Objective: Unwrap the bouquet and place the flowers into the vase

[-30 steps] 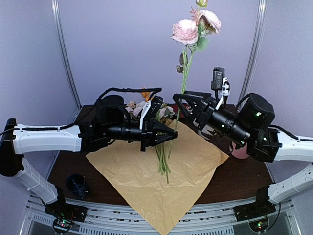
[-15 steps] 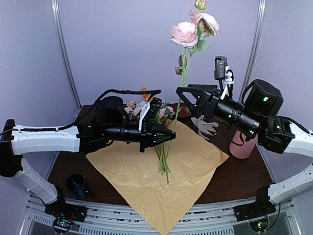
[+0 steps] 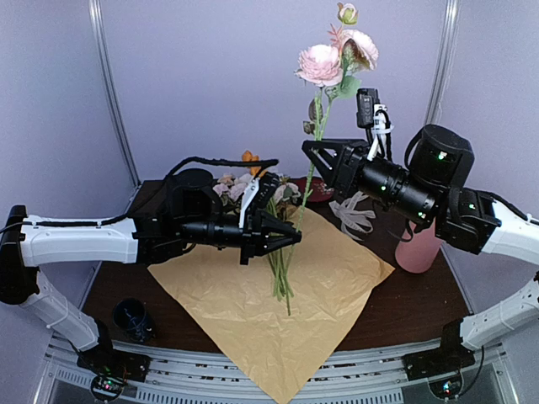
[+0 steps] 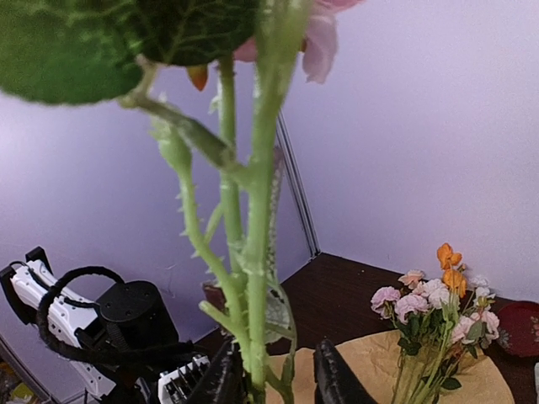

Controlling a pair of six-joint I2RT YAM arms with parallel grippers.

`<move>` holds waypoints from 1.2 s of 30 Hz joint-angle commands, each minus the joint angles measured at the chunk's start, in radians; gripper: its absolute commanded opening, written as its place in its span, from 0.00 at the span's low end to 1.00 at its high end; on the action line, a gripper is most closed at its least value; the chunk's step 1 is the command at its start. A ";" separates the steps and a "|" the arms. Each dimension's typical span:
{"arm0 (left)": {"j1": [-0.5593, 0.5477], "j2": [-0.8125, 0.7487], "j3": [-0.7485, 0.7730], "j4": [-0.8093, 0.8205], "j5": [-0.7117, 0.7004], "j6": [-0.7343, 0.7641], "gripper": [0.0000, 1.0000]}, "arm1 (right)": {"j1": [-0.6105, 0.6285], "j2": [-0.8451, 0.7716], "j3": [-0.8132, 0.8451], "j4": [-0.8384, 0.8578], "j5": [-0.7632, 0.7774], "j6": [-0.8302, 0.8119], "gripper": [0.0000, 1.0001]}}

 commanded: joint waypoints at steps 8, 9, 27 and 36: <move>-0.006 -0.018 -0.008 0.035 -0.010 0.026 0.00 | -0.006 -0.032 0.002 0.011 -0.009 0.010 0.02; -0.006 -0.017 -0.006 0.036 -0.017 0.026 0.00 | -0.005 -0.034 0.000 0.010 -0.007 0.010 0.00; 0.127 -0.247 0.014 -0.201 -1.022 0.149 0.98 | -0.069 0.034 0.311 -0.287 0.399 -0.270 0.00; 0.371 -0.347 -0.150 -0.190 -0.860 0.074 0.98 | -0.335 0.026 0.440 -0.310 0.619 -0.259 0.00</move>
